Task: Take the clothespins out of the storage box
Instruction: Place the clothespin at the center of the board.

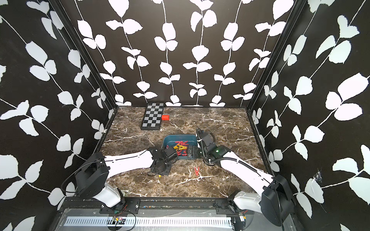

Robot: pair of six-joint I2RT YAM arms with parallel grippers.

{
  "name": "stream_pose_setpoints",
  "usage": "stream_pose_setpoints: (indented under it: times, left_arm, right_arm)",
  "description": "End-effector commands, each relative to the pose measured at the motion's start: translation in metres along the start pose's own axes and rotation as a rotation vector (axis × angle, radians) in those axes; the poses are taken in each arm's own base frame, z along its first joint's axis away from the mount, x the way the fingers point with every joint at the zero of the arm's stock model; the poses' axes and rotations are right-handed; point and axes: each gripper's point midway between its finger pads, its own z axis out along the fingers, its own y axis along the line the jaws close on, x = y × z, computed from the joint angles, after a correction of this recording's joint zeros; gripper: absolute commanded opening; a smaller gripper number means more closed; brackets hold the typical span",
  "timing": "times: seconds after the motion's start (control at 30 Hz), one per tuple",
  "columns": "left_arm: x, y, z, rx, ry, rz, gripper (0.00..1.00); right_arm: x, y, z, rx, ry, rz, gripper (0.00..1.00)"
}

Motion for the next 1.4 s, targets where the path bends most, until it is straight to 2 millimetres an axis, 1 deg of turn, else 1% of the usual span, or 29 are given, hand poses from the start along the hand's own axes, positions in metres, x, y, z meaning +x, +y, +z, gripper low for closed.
stream_pose_setpoints:
  times: [0.0,0.23,0.57,0.63,0.7,0.77,0.97,1.13,1.23,1.37]
  left_arm:
    - [0.004,-0.003,0.006,0.004,0.018,0.001,0.02]
    - [0.008,-0.001,0.013,-0.025,0.053,0.001,0.02]
    - [0.011,0.002,0.005,-0.048,0.049,0.005,0.04]
    - [0.012,0.003,0.003,-0.048,0.045,0.005,0.07]
    - [0.012,0.003,0.002,-0.046,0.043,0.004,0.13]
    - [0.010,0.002,0.001,-0.038,0.034,0.007,0.17]
    - [0.005,-0.002,-0.004,-0.030,0.017,0.006,0.23]
    - [-0.005,-0.004,-0.021,-0.020,-0.020,0.009,0.25]
    - [-0.015,-0.007,-0.037,-0.007,-0.063,0.012,0.26]
    - [-0.031,-0.010,-0.059,-0.001,-0.123,0.020,0.32]
  right_arm:
    - [0.002,-0.003,-0.002,0.015,-0.011,0.009,0.99]
    - [0.003,-0.004,-0.002,0.021,-0.010,0.007,0.99]
    - [0.004,-0.004,0.001,0.019,-0.005,0.010,0.99]
    - [0.004,-0.004,0.001,0.020,-0.005,0.011,0.99]
    - [0.004,-0.003,0.002,0.018,-0.006,0.011,0.99]
    - [0.004,-0.003,0.003,0.017,-0.002,0.011,0.99]
    - [0.003,-0.002,0.003,0.014,-0.004,0.013,0.99]
    - [0.002,-0.002,0.002,0.013,-0.005,0.009,0.99]
    - [-0.001,0.001,0.003,0.007,-0.006,-0.002,0.99]
    - [-0.008,0.007,0.007,0.008,0.002,-0.033,0.99]
